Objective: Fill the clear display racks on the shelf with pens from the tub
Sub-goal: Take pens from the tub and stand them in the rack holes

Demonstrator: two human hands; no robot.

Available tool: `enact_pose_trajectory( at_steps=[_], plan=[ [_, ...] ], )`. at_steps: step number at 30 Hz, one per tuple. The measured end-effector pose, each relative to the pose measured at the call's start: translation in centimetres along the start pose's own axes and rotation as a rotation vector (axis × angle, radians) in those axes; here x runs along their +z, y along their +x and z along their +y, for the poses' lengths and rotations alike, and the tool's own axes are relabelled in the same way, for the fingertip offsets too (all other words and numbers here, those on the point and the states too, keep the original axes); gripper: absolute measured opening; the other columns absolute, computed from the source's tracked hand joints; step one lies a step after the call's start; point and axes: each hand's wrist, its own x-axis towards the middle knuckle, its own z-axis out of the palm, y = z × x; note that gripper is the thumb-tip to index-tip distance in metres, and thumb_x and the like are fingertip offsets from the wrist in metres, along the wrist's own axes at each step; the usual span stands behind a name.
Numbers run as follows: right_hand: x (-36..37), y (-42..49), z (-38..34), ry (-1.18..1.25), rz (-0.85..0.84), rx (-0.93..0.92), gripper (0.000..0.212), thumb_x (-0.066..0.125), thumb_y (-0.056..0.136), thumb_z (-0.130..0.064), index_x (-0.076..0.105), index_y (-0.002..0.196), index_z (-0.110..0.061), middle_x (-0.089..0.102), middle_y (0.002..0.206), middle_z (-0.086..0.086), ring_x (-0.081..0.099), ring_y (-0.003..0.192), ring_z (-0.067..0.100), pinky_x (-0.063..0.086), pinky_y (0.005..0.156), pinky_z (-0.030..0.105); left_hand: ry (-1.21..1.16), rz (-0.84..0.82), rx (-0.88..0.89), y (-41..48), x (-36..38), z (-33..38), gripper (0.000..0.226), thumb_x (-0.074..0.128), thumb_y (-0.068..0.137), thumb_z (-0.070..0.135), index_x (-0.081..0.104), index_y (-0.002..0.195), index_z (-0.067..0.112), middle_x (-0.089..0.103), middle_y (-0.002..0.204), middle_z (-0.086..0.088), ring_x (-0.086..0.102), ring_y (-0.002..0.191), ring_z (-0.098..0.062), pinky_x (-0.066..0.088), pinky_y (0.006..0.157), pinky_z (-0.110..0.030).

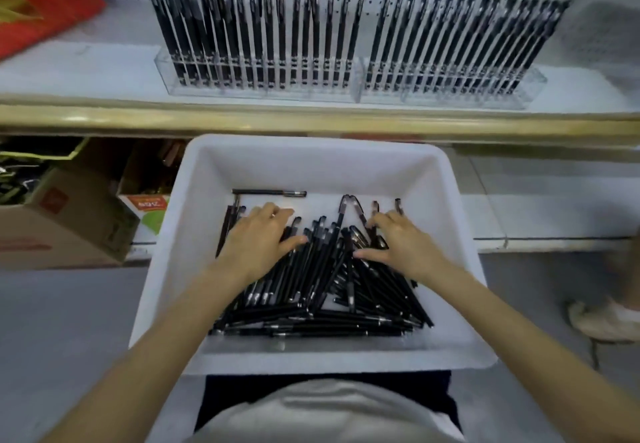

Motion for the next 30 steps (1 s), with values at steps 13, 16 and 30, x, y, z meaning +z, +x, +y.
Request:
enact_pose_trajectory(
  at_steps=[13, 16, 30],
  plan=[
    [2.8, -2.6, 2.3, 0.474, -0.102, 0.407, 0.071, 0.082, 0.070, -0.040, 0.047, 0.123, -0.010, 0.055, 0.115, 0.004, 0.053, 0.108, 0.019, 0.041, 0.088, 0.025, -0.433, -0.074, -0.258, -1.3, 4.8, 1.1, 0.063, 0.070, 0.076, 0.051, 0.050, 0.128, 0.020, 0.048, 0.120, -0.003, 0.040, 0.121, -0.021, 0.041, 0.099, -0.036],
    [3.0, -2.9, 2.4, 0.484, -0.092, 0.423, 0.058, 0.082, 0.070, -0.038, 0.054, 0.111, -0.008, 0.057, 0.098, 0.000, 0.055, 0.093, 0.017, 0.043, 0.079, 0.025, -0.425, -0.053, -0.282, -1.8, 5.4, 0.8, 0.058, 0.073, 0.072, 0.052, 0.052, 0.115, 0.018, 0.050, 0.106, 0.002, 0.045, 0.111, -0.019, 0.046, 0.092, -0.035],
    [2.8, -2.8, 2.5, 0.595, -0.149, 0.458, 0.030, 0.084, 0.071, -0.024, 0.065, 0.092, -0.012, 0.059, 0.079, -0.007, 0.056, 0.079, 0.008, 0.041, 0.072, 0.017, -0.508, -0.093, -0.324, -1.8, 5.5, 0.8, 0.051, 0.077, 0.068, 0.053, 0.051, 0.099, 0.021, 0.051, 0.091, 0.007, 0.053, 0.092, -0.017, 0.051, 0.080, -0.038]
  ],
)
